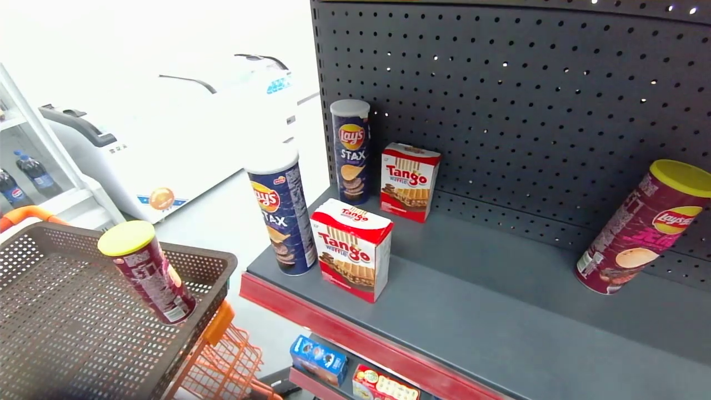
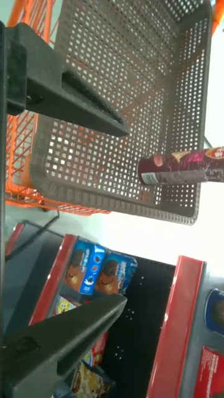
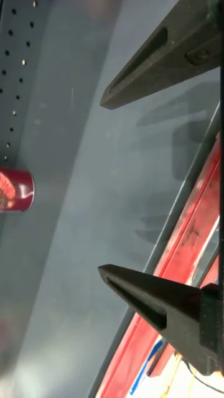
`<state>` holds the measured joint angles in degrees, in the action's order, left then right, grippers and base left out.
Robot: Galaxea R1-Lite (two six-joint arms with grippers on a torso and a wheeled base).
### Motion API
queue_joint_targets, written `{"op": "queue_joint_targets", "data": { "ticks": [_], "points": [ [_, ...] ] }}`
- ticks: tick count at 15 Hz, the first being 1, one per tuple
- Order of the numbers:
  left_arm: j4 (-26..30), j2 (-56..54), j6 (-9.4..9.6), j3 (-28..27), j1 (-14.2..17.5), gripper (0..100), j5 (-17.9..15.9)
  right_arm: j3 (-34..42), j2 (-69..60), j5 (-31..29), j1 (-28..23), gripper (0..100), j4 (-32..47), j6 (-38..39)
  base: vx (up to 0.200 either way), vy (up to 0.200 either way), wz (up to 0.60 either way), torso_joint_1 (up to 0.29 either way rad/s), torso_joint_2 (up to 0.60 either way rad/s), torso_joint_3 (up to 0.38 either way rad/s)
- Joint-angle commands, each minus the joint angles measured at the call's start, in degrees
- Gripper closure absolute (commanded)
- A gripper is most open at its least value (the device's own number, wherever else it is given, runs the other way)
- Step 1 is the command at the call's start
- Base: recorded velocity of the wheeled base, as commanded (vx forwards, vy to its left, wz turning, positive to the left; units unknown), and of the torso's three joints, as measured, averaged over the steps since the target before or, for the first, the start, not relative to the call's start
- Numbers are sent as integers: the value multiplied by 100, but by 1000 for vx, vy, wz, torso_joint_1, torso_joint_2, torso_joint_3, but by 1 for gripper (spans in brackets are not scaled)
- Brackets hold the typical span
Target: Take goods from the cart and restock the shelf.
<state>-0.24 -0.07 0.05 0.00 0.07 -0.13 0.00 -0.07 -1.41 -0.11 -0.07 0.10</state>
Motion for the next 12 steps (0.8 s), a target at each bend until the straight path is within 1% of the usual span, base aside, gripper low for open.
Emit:
{"op": "queue_joint_targets", "data": {
  "ticks": [1, 2, 3, 4, 5, 6, 9, 10, 11, 12],
  "points": [
    [-11, 7, -5, 0, 1, 0, 75, 0, 7, 1, 2, 0, -1, -1, 0, 0, 0, 0, 0, 0],
    [7, 7, 21, -97, 10, 0, 251, 0, 7, 1, 2, 0, -1, -1, 0, 0, 0, 0, 0, 0],
    [68, 157, 65, -413, -7, 0, 277, 0, 7, 1, 2, 0, -1, -1, 0, 0, 0, 0, 0, 0],
    [174, 394, 83, -589, 1, 0, 295, 0, 7, 1, 2, 0, -1, -1, 0, 0, 0, 0, 0, 0],
    [394, 939, 83, -1028, 10, 0, 295, 0, 7, 1, 2, 0, -1, -1, 0, 0, 0, 0, 0, 0],
    [473, 1598, 83, -1336, -42, 0, 286, 0, 7, 1, 2, 0, -1, -1, 0, 0, 0, 0, 0, 0],
    [174, 2802, 83, -1679, -7, 0, 295, 0, 7, 1, 2, 0, -1, -1, 0, 0, 0, 0, 0, 0],
    [-37, 3163, 74, -1749, -16, 0, 295, 0, 7, 1, 2, 0, -1, -1, 0, 0, 0, 0, 0, 0],
    [-336, 3778, -5, -1811, 652, 0, 57, 0, 7, 1, 2, 0, -1, -1, 0, 0, 0, 0, 0, 0],
    [-731, 4270, 13, -1872, 1320, 0, -461, 0, 7, 1, 2, 0, -1, -1, 0, 0, 0, 0, 0, 0]
  ]
}}
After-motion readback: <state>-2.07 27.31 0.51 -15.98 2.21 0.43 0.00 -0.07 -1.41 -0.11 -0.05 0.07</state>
